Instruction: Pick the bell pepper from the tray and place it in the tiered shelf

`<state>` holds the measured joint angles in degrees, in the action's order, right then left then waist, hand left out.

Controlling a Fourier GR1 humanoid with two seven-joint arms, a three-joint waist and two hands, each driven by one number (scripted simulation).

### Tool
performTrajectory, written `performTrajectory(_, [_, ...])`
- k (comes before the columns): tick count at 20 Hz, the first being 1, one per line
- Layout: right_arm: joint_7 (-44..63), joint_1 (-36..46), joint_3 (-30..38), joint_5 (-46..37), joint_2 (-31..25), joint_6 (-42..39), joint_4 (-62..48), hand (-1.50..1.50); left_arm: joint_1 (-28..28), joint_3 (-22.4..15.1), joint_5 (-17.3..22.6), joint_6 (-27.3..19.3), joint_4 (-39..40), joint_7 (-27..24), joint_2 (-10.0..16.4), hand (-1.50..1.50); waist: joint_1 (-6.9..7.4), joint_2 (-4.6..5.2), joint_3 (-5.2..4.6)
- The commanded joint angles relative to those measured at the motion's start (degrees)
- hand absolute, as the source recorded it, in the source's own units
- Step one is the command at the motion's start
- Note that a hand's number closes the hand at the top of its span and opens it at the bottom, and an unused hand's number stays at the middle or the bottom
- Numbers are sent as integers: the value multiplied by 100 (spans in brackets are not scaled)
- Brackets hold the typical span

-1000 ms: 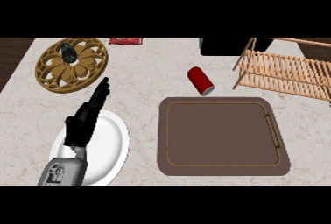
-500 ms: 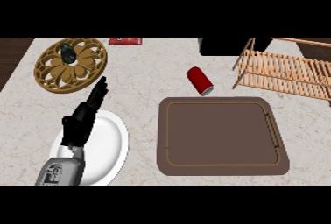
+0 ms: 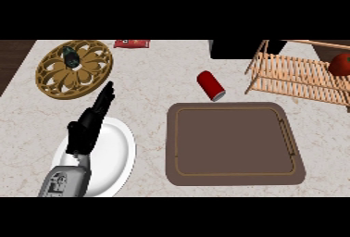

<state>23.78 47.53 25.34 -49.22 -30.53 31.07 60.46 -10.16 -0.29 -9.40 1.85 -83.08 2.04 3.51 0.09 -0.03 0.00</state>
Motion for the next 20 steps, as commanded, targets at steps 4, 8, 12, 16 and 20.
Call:
performTrajectory(4, [-70,-98,18,834,-86,-540,514,-150,11,146,113,139,-42,43,149,0,-5,-2,-1])
performTrajectory(8, [-52,212,243,1031,-228,-221,435,-150,51,-194,-123,-70,-377,322,-120,0,28,2,1])
performTrajectory(12, [282,83,819,1539,-304,-75,1326,-150,233,-68,-48,-62,-332,190,-62,0,-59,-30,3])
performTrajectory(16, [1178,-73,1147,1531,-888,-475,1978,-150,237,-23,-40,-2,-354,13,38,0,-104,-42,-4])
performTrajectory(20, [1893,-843,1794,1877,-1234,-1101,2487,-150,188,70,4,-9,-88,14,34,0,-198,-47,-3])
